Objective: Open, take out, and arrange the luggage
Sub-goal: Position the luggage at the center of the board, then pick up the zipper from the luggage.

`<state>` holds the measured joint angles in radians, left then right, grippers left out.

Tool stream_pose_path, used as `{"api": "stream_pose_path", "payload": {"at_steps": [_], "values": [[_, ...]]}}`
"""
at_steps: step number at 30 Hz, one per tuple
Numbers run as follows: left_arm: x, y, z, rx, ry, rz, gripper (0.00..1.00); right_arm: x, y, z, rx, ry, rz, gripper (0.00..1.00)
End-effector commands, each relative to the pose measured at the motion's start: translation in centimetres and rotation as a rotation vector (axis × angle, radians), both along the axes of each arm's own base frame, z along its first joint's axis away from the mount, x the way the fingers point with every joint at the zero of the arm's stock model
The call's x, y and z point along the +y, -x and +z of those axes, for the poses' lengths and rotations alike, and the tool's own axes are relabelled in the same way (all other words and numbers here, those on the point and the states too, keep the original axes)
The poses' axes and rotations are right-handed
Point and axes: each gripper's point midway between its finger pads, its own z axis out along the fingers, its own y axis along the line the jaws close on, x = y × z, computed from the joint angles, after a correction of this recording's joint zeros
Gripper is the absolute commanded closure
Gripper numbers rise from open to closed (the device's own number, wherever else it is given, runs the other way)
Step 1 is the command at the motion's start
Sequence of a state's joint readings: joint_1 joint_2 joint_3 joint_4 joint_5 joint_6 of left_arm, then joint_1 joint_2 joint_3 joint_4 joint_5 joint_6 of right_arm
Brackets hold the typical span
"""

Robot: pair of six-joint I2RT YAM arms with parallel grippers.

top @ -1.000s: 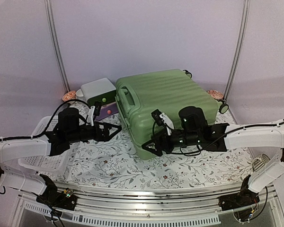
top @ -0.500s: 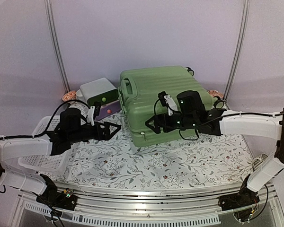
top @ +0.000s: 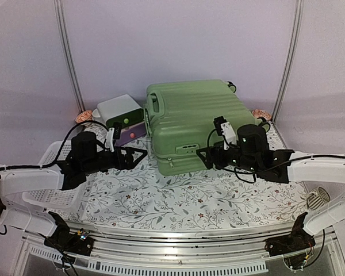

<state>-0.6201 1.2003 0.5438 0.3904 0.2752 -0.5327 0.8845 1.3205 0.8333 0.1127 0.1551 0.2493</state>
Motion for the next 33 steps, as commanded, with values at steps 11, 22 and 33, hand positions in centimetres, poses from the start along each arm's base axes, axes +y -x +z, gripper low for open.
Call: {"api": "stream_pose_path", "payload": {"at_steps": [11,22,33], "values": [[-0.3,0.4,1.6,-0.07,0.048,-0.012,0.06,3.6,2.4,-6.0,-0.07,-0.07,0.041,0.36],[0.7,0.3,1.6,-0.085,0.034,0.025,0.06,8.7,0.7,-9.1,-0.207,0.0,-0.032,0.35],[2.0,0.2,0.9,-0.092,0.016,0.06,0.06,10.8,-2.0,-11.4,-0.269,0.067,-0.188,0.37]]}}
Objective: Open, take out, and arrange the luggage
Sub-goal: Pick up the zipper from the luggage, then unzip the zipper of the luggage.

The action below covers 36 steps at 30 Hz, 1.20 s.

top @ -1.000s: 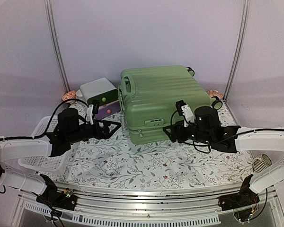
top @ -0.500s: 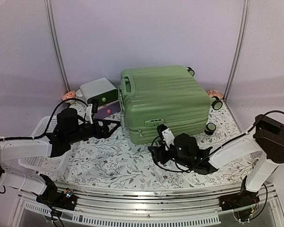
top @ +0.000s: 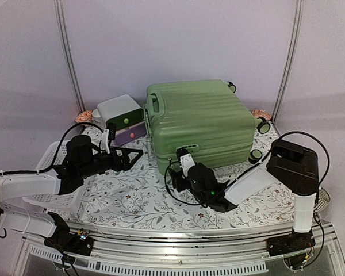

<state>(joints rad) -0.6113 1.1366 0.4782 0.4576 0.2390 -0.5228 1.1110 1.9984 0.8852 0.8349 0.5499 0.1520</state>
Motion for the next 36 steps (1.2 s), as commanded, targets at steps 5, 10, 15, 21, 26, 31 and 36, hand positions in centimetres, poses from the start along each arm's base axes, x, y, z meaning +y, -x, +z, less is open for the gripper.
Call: {"api": "stream_pose_path", "payload": {"at_steps": [5,10,15,21,26,31,36], "values": [[1.2,-0.3,0.0,-0.03,-0.014,0.029,0.06,1.4,-2.0,0.5,-0.101,0.012,-0.148,0.44],[1.6,-0.4,-0.2,-0.028,-0.016,0.033,0.06,1.9,-2.5,0.8,-0.118,0.014,-0.17,0.53],[1.8,-0.4,-0.4,-0.024,-0.019,0.038,0.06,2.7,-2.0,1.7,-0.118,-0.001,-0.113,0.64],[1.8,-0.4,-0.5,-0.021,-0.016,0.034,0.06,2.7,-1.6,2.8,-0.125,0.01,-0.082,0.95],[1.8,-0.4,-0.4,-0.02,-0.012,0.03,0.06,1.5,-1.3,2.9,-0.12,0.028,-0.103,0.97],[1.5,-0.4,-0.5,-0.008,-0.01,0.019,0.06,0.0,-1.1,2.8,-0.111,0.04,-0.123,0.98],[1.2,-0.4,-0.7,0.007,-0.004,0.01,0.06,-2.5,-1.3,2.5,-0.049,0.038,-0.134,0.98]]}}
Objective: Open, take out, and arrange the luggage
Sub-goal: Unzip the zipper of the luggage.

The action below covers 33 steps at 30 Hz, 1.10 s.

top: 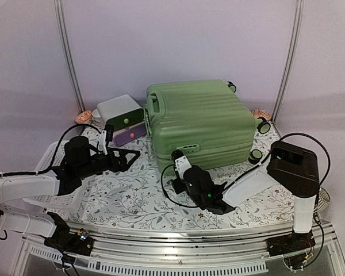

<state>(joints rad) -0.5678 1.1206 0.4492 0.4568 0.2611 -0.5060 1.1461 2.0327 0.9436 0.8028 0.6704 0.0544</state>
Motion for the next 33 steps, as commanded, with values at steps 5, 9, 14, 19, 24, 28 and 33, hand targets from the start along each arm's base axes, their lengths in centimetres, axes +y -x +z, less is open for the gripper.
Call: {"api": "stream_pose_path", "payload": {"at_steps": [5,9,14,19,24,28,33], "values": [[-0.2,-0.3,-0.1,0.017,0.011,-0.013,0.06,-7.0,-2.0,1.8,0.126,-0.146,-0.121,0.98],[-0.4,-0.3,-0.2,0.021,0.01,-0.016,0.06,-10.7,-2.4,1.0,0.189,-0.145,-0.184,0.98],[-0.4,-0.4,0.0,0.019,0.01,-0.013,0.06,-17.1,-3.1,-0.1,0.248,-0.141,-0.326,0.98],[-0.5,-0.6,0.0,0.016,0.006,-0.015,0.06,-23.5,-3.4,-0.7,0.263,-0.146,-0.449,0.98],[-0.7,-0.7,0.2,0.015,0.01,-0.018,0.06,-28.2,-4.0,-0.6,0.253,-0.134,-0.553,0.98],[-0.8,-0.7,0.3,0.017,0.012,-0.022,0.06,-29.4,-4.4,-0.7,0.289,-0.19,-0.574,0.98],[-0.7,-0.7,0.4,0.017,0.015,-0.021,0.06,-29.7,-4.5,-0.7,0.317,-0.197,-0.601,0.93]]}}
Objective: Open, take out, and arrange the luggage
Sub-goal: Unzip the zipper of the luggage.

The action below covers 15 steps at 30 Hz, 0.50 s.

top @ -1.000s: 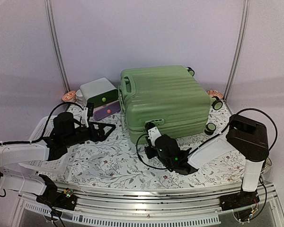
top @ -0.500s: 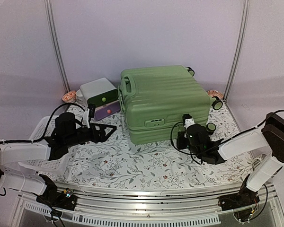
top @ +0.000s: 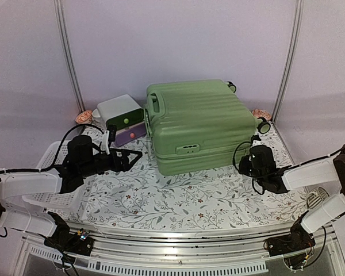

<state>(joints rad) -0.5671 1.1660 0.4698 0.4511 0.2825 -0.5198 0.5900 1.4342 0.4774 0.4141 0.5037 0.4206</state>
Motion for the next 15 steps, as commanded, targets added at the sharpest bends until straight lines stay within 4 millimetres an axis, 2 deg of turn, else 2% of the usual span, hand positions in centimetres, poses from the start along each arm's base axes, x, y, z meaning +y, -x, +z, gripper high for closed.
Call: {"api": "stream_pose_path", "payload": {"at_steps": [1,3,6,7,10,11,13,15], "values": [[-0.2,-0.4,1.1,-0.02,0.018,-0.003,0.06,-1.6,0.1,0.4,0.018,-0.006,-0.072,0.9],[-0.2,-0.4,1.0,-0.02,0.016,-0.003,0.06,-1.4,0.3,1.1,0.003,-0.01,-0.05,0.84],[-0.3,-0.5,1.0,-0.021,0.017,-0.007,0.06,-1.0,0.5,2.7,-0.031,-0.008,0.001,0.66],[-0.4,-0.5,1.0,-0.022,0.019,-0.011,0.06,-0.5,0.6,3.3,-0.042,-0.018,0.035,0.56],[-0.7,-0.4,1.3,-0.032,0.026,-0.027,0.06,0.6,0.9,5.3,-0.07,-0.005,0.125,0.16],[-0.8,-0.4,1.4,-0.039,0.03,-0.034,0.06,0.7,1.0,5.9,-0.076,-0.004,0.139,0.09],[-1.0,-0.3,1.7,-0.048,0.038,-0.044,0.05,1.0,1.2,7.3,-0.094,-0.005,0.167,0.0],[-1.2,-0.3,1.9,-0.056,0.04,-0.05,0.05,1.5,1.5,9.0,-0.117,-0.017,0.213,0.0]]}}
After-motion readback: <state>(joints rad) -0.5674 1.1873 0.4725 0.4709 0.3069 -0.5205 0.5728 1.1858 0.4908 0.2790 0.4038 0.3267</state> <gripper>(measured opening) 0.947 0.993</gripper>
